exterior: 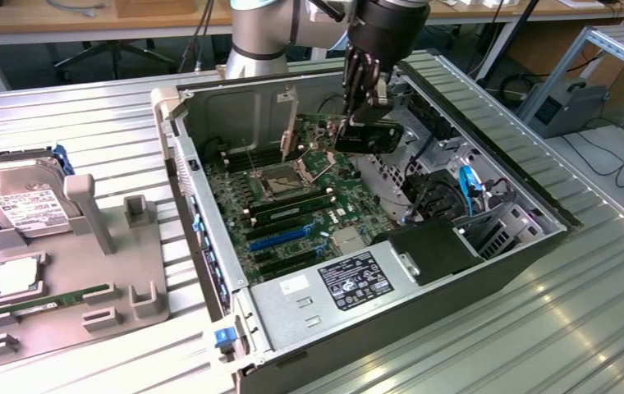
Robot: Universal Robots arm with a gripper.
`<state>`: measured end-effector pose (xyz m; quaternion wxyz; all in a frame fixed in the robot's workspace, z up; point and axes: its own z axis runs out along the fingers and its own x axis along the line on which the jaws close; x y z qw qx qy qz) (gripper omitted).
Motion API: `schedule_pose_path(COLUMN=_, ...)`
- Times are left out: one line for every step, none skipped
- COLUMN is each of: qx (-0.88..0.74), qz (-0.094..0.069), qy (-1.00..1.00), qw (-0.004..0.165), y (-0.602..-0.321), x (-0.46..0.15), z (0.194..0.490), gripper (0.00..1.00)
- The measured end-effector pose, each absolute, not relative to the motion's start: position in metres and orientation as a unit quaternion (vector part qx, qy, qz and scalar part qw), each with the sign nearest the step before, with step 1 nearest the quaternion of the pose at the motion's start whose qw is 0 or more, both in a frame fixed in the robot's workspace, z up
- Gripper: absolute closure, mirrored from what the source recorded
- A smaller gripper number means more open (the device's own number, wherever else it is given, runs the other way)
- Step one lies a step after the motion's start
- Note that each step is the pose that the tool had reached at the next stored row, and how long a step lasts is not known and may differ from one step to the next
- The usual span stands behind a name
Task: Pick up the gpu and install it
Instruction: 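Insert the gpu into the slot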
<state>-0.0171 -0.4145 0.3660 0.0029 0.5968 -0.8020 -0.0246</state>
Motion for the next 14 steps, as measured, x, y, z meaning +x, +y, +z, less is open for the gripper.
schedule_pose_path(qx=0.598, qz=-0.025, qy=-0.801, qw=0.003, y=-0.4145, x=-0.0171, z=0.3660, gripper=0.73)
schedule_pose_path(qx=0.599, qz=-0.025, qy=-0.800, qw=0.003, y=-0.4145, x=-0.0171, z=0.3660, gripper=0.73)
schedule_pose_path(qx=0.601, qz=-0.025, qy=-0.799, qw=0.003, y=-0.4145, x=-0.0171, z=0.3660, gripper=0.73)
schedule_pose_path(qx=0.603, qz=-0.025, qy=-0.798, qw=0.003, y=-0.4145, x=-0.0171, z=0.3660, gripper=0.73)
schedule_pose_path(qx=0.604, qz=-0.025, qy=-0.797, qw=0.003, y=-0.4145, x=-0.0171, z=0.3660, gripper=0.73)
schedule_pose_path(qx=0.605, qz=-0.025, qy=-0.796, qw=0.003, y=-0.4145, x=-0.0171, z=0.3660, gripper=0.73)
schedule_pose_path(qx=0.606, qz=-0.025, qy=-0.795, qw=0.003, y=-0.4145, x=-0.0171, z=0.3660, gripper=0.73)
schedule_pose_path(qx=0.607, qz=-0.025, qy=-0.794, qw=0.003, y=-0.4145, x=-0.0171, z=0.3660, gripper=0.73)
schedule_pose_path(qx=0.608, qz=-0.025, qy=-0.793, qw=0.003, y=-0.4145, x=-0.0171, z=0.3660, gripper=0.73)
schedule_pose_path(qx=0.610, qz=-0.025, qy=-0.792, qw=0.003, y=-0.4145, x=-0.0170, z=0.3660, gripper=0.73)
schedule_pose_path(qx=0.611, qz=-0.025, qy=-0.791, qw=0.003, y=-0.4145, x=-0.0170, z=0.3660, gripper=0.73)
schedule_pose_path(qx=0.612, qz=-0.025, qy=-0.790, qw=0.003, y=-0.4145, x=-0.0171, z=0.3660, gripper=0.73)
schedule_pose_path(qx=0.613, qz=-0.025, qy=-0.790, qw=0.003, y=-0.4145, x=-0.0170, z=0.3660, gripper=0.73)
schedule_pose_path(qx=0.614, qz=-0.025, qy=-0.789, qw=0.003, y=-0.4145, x=-0.0171, z=0.3660, gripper=0.73)
